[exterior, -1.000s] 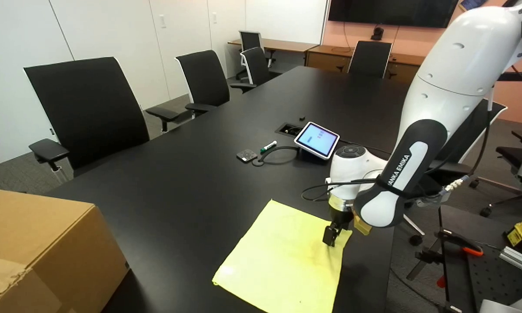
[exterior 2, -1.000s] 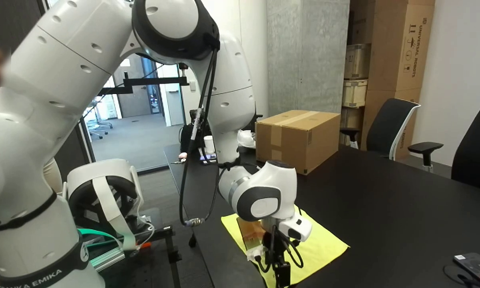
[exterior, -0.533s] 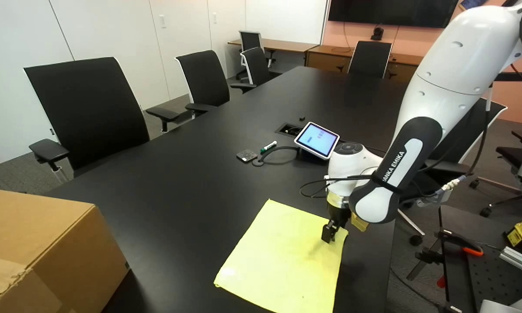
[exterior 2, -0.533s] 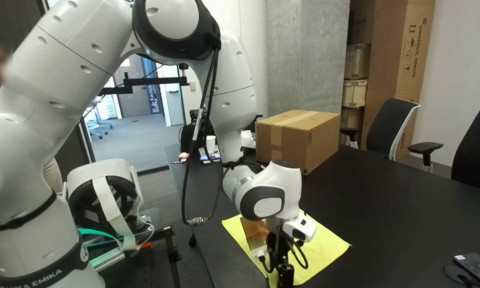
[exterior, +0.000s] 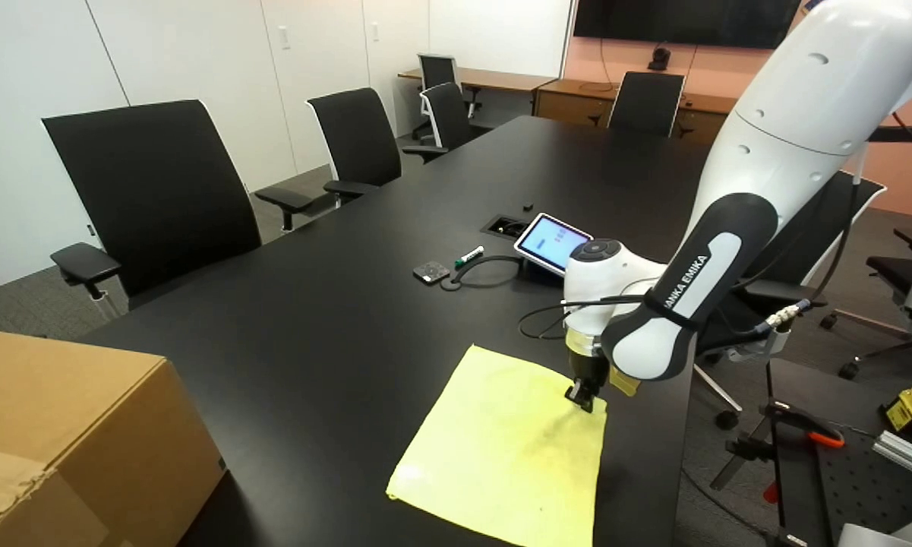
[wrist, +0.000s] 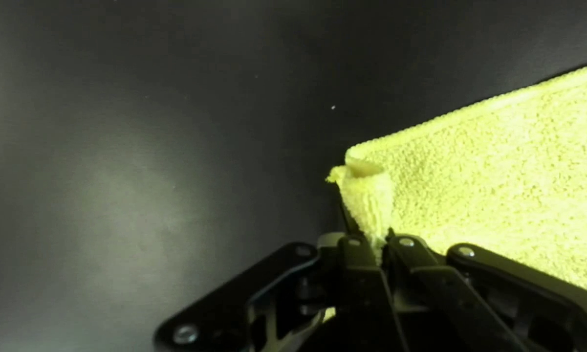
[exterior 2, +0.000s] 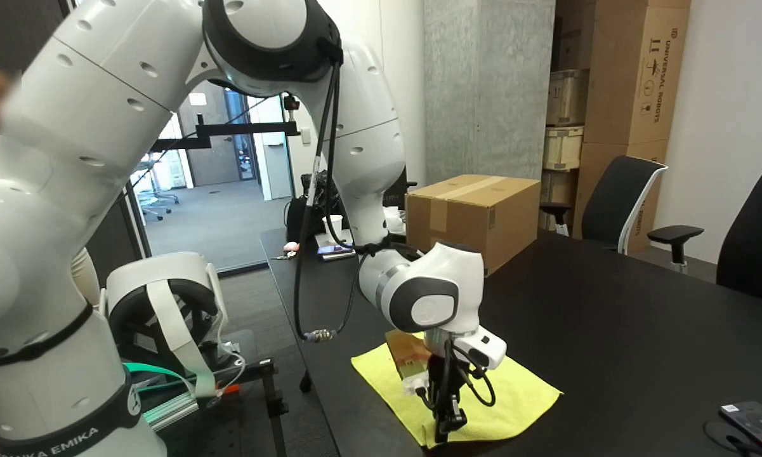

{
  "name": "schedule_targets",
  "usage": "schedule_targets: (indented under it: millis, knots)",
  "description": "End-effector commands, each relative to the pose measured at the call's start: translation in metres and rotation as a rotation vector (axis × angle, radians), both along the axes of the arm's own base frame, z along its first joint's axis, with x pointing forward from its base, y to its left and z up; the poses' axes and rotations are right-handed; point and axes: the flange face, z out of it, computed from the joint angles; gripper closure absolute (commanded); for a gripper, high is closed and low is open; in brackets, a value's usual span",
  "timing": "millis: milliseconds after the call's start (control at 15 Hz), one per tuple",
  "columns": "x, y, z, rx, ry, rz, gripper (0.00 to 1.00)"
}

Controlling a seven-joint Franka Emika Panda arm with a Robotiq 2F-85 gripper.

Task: Fold the yellow towel

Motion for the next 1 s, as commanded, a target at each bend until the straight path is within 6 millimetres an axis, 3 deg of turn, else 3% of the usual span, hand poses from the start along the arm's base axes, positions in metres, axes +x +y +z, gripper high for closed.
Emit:
schedule_targets:
  millis: [0,400,933]
  knots:
    - [0.011,0.008,0.015,-0.037,0.007,-0.013,0.92]
    - [0.040,0.011,0.017,-0.043,-0.006,-0.091,0.92]
    - [0.113,0.002,0.051,0.024,-0.074,-0.251,0.93]
